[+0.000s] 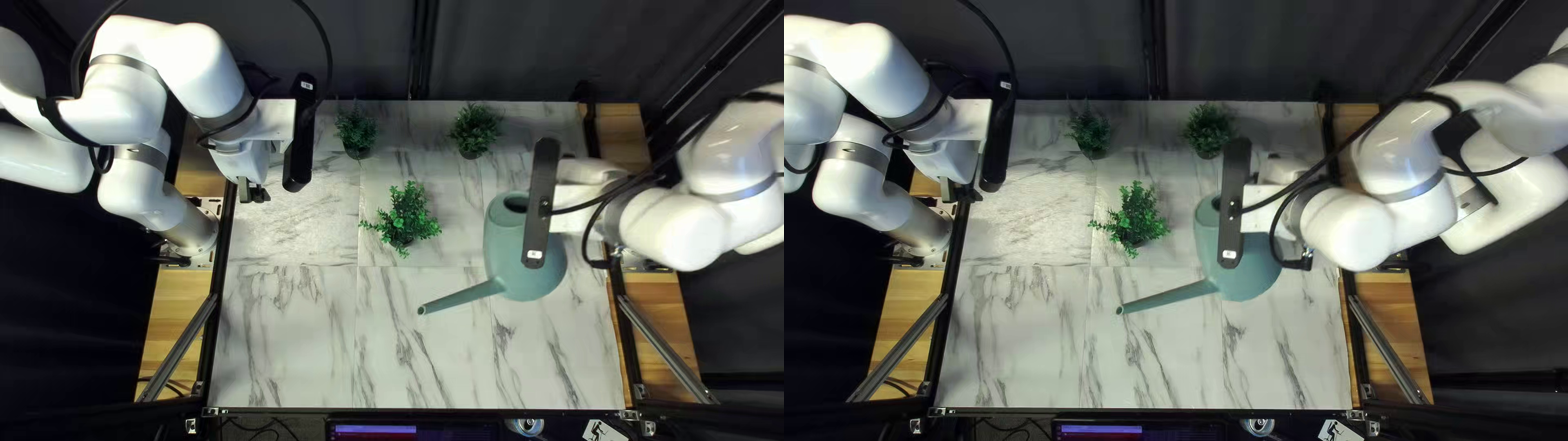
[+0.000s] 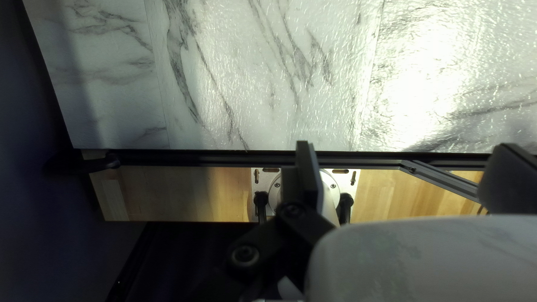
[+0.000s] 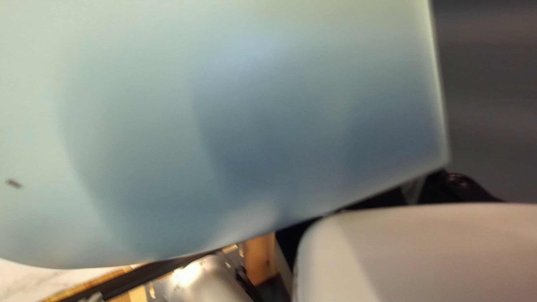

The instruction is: Lift water spout off of table. Pick up water spout to simulate watering fake plants

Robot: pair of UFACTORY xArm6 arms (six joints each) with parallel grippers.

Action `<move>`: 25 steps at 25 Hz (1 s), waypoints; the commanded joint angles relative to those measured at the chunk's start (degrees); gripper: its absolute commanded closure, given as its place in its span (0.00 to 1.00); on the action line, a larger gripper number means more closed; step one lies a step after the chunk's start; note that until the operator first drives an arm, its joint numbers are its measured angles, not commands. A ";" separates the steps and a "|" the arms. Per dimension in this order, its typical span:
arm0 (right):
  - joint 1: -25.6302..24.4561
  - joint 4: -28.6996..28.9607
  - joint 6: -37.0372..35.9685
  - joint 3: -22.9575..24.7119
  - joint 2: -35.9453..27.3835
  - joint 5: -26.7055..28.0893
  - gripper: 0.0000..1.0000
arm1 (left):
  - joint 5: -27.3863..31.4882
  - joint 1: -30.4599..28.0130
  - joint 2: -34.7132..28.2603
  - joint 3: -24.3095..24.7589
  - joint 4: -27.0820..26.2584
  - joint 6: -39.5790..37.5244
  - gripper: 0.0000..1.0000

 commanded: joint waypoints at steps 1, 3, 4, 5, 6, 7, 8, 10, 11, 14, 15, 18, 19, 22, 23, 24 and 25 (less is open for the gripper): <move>0.37 -1.91 7.29 2.03 2.39 -5.36 1.00 | 0.00 0.00 0.00 0.00 0.00 0.00 0.00; -0.12 -3.91 11.08 2.21 5.16 -8.42 1.00 | 0.00 0.00 0.00 0.00 0.00 0.00 0.00; -0.44 -4.72 12.32 2.46 6.04 -9.59 1.00 | 0.00 0.00 0.00 0.00 0.00 0.00 0.00; -1.26 -6.41 14.74 3.33 7.18 -11.84 1.00 | 0.00 0.00 0.00 0.00 0.00 0.00 0.00; -1.72 -7.23 15.89 3.91 7.53 -12.93 1.00 | 0.00 0.00 0.00 0.00 0.00 0.00 0.00; -2.60 -9.22 18.43 5.33 7.97 -15.10 1.00 | 0.00 0.00 0.00 0.00 0.00 0.00 0.00; -2.98 -10.83 20.31 6.35 8.06 -16.33 1.00 | 0.00 0.00 0.00 0.00 0.00 0.00 0.00; -5.63 -14.58 22.65 8.85 8.33 -20.52 1.00 | 0.00 0.00 0.00 0.00 0.00 0.00 0.00; -6.15 -15.44 23.14 9.36 8.33 -21.36 1.00 | 0.00 0.00 0.00 0.00 0.00 0.00 0.00; -9.02 -22.41 27.77 13.08 8.22 -26.14 1.00 | 0.00 0.00 0.00 0.00 0.00 0.00 0.00; -10.07 -26.33 30.88 14.70 8.29 -27.88 1.00 | 0.00 0.00 0.00 0.00 0.00 0.00 0.00; -10.68 -33.49 36.55 16.04 9.74 -29.25 1.00 | 0.00 0.00 0.00 0.00 0.00 0.00 0.00; -10.28 -35.03 37.94 16.15 10.30 -28.89 1.00 | 0.00 0.00 0.00 0.00 0.00 0.00 0.00; -7.50 -42.04 44.41 15.72 15.03 -25.91 1.00 | 0.00 0.00 0.00 0.00 0.00 0.00 0.00; -6.54 -44.04 46.39 15.49 17.13 -25.09 1.00 | 0.00 0.00 0.00 0.00 0.00 0.00 0.00; -5.65 -45.99 48.27 15.57 19.00 -24.27 1.00 | 0.00 0.00 0.00 0.00 0.00 0.00 0.00; -4.76 -47.45 49.65 15.81 20.35 -23.52 1.00 | 0.00 0.00 0.00 0.00 0.00 0.00 0.00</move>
